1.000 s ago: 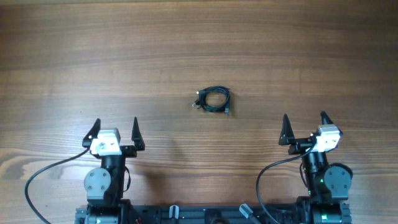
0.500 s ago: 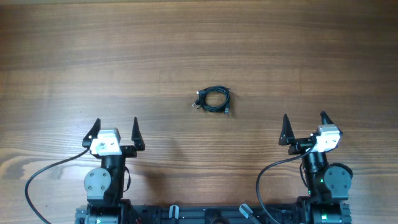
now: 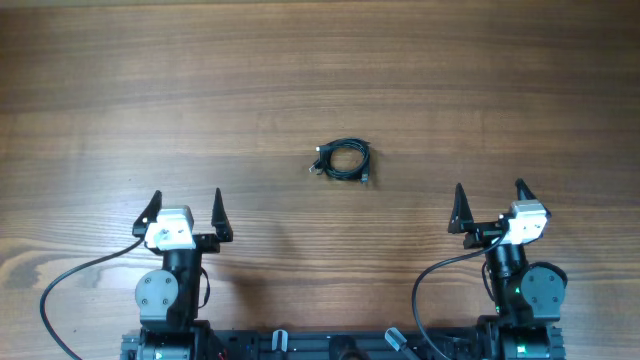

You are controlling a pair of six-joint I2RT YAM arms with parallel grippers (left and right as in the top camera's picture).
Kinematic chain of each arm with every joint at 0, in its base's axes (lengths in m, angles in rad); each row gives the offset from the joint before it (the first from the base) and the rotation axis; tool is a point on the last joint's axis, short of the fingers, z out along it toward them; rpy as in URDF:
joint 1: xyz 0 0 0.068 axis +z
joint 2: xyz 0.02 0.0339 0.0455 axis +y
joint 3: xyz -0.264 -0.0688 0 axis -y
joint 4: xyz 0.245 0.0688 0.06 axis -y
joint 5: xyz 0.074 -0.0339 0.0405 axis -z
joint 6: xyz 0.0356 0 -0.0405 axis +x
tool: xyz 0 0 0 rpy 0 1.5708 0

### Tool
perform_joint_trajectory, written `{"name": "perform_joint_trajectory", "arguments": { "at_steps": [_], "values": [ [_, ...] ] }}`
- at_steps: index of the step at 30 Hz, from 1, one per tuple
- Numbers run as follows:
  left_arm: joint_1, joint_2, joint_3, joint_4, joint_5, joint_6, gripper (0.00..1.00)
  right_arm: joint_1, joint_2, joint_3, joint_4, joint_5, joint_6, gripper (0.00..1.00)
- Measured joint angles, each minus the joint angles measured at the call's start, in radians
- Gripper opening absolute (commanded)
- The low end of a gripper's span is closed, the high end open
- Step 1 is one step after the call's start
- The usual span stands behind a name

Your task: Untangle cables

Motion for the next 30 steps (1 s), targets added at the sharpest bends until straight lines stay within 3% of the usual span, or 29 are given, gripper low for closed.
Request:
{"name": "perform_joint_trajectory", "arguments": {
  "at_steps": [17, 20, 25, 28, 30],
  "values": [
    [0.0, 0.0, 0.0, 0.006, 0.0, -0.001, 1.0, 0.0, 0.0, 0.0, 0.0, 0.0, 0.0, 1.0],
    [0.001, 0.0, 0.0, 0.046, 0.138, -0.083, 1.0, 0.0, 0.0, 0.0, 0.0, 0.0, 0.0, 1.0],
    [0.001, 0.002, -0.006, 0.283, 0.475, -0.207, 1.0, 0.0, 0.001, 0.0, 0.0, 0.0, 0.0, 1.0],
    [0.001, 0.0, 0.003, 0.653, 0.539, -0.291, 1.0, 0.0, 0.002, 0.0, 0.0, 0.0, -0.003, 0.99],
    [0.001, 0.0, 0.056, 0.684, 0.542, -0.335, 1.0, 0.0, 0.002, 0.0, 0.0, 0.0, -0.003, 1.0]
  ]
}}
